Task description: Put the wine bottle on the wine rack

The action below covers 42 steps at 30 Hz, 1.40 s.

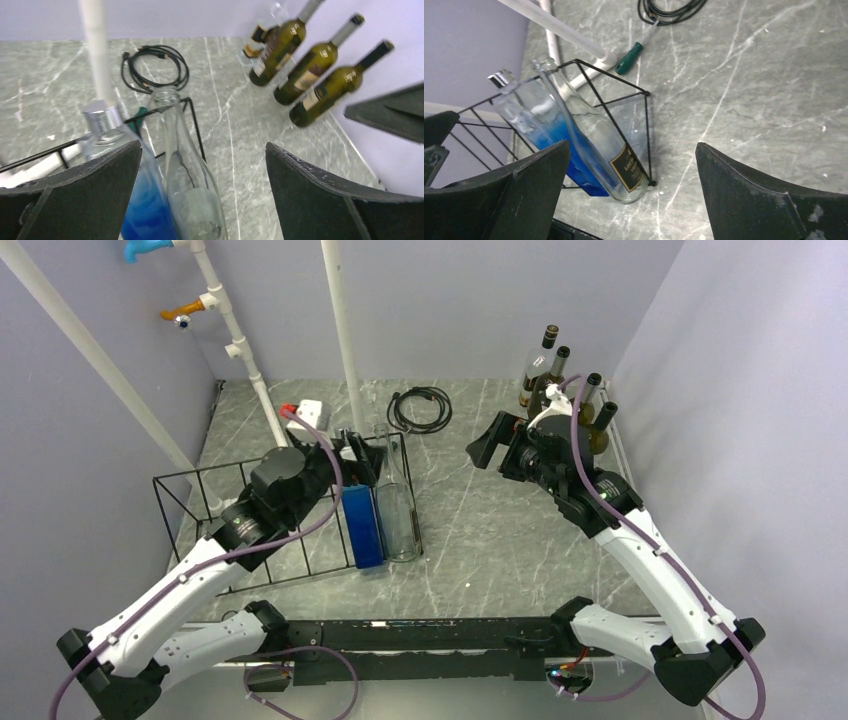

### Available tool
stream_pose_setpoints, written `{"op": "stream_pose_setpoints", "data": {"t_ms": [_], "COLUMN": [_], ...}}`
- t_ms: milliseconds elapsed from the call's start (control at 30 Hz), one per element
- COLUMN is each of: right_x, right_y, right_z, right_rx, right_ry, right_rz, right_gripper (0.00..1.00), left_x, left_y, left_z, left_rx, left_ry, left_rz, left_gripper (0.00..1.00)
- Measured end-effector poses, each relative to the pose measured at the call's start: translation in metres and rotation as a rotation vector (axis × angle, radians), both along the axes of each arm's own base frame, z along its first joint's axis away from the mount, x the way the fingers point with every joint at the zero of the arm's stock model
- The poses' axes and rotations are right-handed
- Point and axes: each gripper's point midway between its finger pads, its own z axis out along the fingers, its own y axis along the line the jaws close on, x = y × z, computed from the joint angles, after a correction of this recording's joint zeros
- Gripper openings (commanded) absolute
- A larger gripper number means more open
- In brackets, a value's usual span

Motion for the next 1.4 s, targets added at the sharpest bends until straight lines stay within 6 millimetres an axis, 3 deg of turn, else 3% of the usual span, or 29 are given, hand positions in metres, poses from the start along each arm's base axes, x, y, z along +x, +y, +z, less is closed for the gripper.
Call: {"op": "stream_pose_setpoints", "data": {"t_ms": [167,300,467,633,833,1133,1267,1400], "right_x": [0.005,0.008,0.009,0.006,0.003,-0.002,0.002,0.010], "right_y": [-0.007,-0.015,-0.026,-0.050,-0.087,-0.161,-0.191,-0.234], "right_z": [-0.016,-0.026,-0.030,-0.035,-0.028,0.029,0.035,0.031], "right_rx": [-0.064,-0.112,-0.142,-0.204,-0.338,-0.633,-0.733,-0.728], "right_ry": [0.036,0.054,0.050,0.049,0.019,-0.093,-0.094,-0.048], "right_rz": [-0.034,-0.065,-0.114,-0.209,-0.332,-0.579,-0.667,-0.782], "right_gripper": [0.99,0.98,0.96,0.95,0.95,1.00,1.00,1.00], "left_x": [-0.011,-0.030,-0.049,-0.053,-0.049,-0.047,-0.047,-0.047], "left_y": [-0.035,-0.056,-0.070,-0.071,-0.067,-0.064,-0.064,-0.064], "left_z": [-0.013,-0.007,0.000,0.002,0.000,0.000,0.000,0.000], "left_rx": [0.093,0.132,0.177,0.225,0.256,0.275,0.275,0.275], "left_ry": [-0.011,-0.067,-0.135,-0.172,-0.177,-0.185,-0.184,-0.184], "left_rz": [-0.158,-0.260,-0.315,-0.303,-0.270,-0.245,-0.245,-0.246], "left_gripper": [0.99,1.00,0.99,0.99,1.00,1.00,0.99,0.99]}}
